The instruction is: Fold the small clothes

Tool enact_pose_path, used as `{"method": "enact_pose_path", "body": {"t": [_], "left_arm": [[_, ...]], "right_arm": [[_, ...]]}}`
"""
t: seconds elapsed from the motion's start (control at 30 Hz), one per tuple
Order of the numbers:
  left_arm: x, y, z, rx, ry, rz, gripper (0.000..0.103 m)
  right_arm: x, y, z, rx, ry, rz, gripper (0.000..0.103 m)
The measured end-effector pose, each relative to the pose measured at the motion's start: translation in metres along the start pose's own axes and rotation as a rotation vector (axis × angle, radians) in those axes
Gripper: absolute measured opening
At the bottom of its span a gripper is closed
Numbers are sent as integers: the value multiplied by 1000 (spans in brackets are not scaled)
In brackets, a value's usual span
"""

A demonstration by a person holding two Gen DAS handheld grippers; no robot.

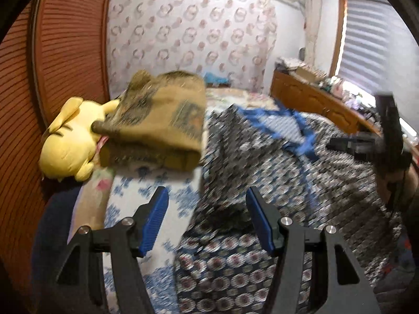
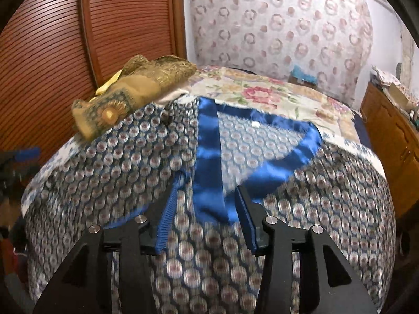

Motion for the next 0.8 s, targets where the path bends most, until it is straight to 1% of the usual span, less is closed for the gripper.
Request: {"method": "enact_pose_path", "body": {"t": [0.07, 0.1, 0.13, 0.17, 0.2, 0.23, 0.27, 0.3, 0.33, 0.37, 0.4, 0.43, 0.5, 0.53, 0.6, 0.67, 0.73, 0.8], "left_arm": [[6, 5, 6, -6, -8, 9, 61], [8, 8, 12, -8, -17, 18, 52], [10, 11, 21, -17, -35, 25, 48], [9, 11, 31, -23, -59, 22, 47], [8, 9, 41, -25, -84, 12, 43], [5, 8, 51, -27, -115, 3, 39], [1, 4, 62, -23, -151, -5, 38], [-2, 2, 69, -13, -173, -9, 35], [-6, 0, 75, -2, -191, -3, 30], [-8, -1, 78, 5, -202, 9, 29], [-10, 0, 80, 6, -205, 18, 24], [-12, 2, 80, 6, -204, 26, 14], [-11, 2, 80, 14, -200, 37, 5], [-9, 2, 78, 19, -192, 44, 2], [3, -10, 73, 68, -149, 32, 1], [16, -30, 66, 113, -113, -18, 1], [25, -47, 61, 144, -99, -35, 1], [31, -60, 54, 167, -87, -55, 1]], "right_arm": [[-14, 0, -7, 11, -5, 15, 49], [-18, 0, -10, 14, -6, 20, 49], [-26, 1, -13, 18, -9, 28, 50], [-31, 2, -14, 19, -12, 35, 51], [-38, 3, -17, 19, -17, 41, 52], [-45, 4, -19, 18, -22, 44, 56], [-50, 5, -20, 19, -28, 46, 59], [-56, 6, -21, 17, -34, 49, 60], [-61, 9, -21, 3, -41, 50, 62], [-67, 12, -22, -15, -48, 49, 63], [-69, 13, -22, -23, -51, 47, 63], [-72, 16, -22, -32, -54, 45, 63], [-77, 20, -23, -45, -54, 48, 63], [-79, 23, -23, -50, -55, 49, 64], [-84, 26, -21, -55, -60, 54, 64], [-87, 28, -19, -48, -68, 66, 64], [-85, 30, -21, -60, -53, 63, 64], [-86, 30, -20, -58, -59, 63, 64]]}}
Point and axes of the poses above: each gripper's, at about its wrist camera, not at the fingertips, and z roughly the way its jaws point, y to its right, x to its top, the point moved 10 cm from there along z, roughly the way its jaws point, and after that the axes turned 3 degrees about -z, right-handed, at the moved point
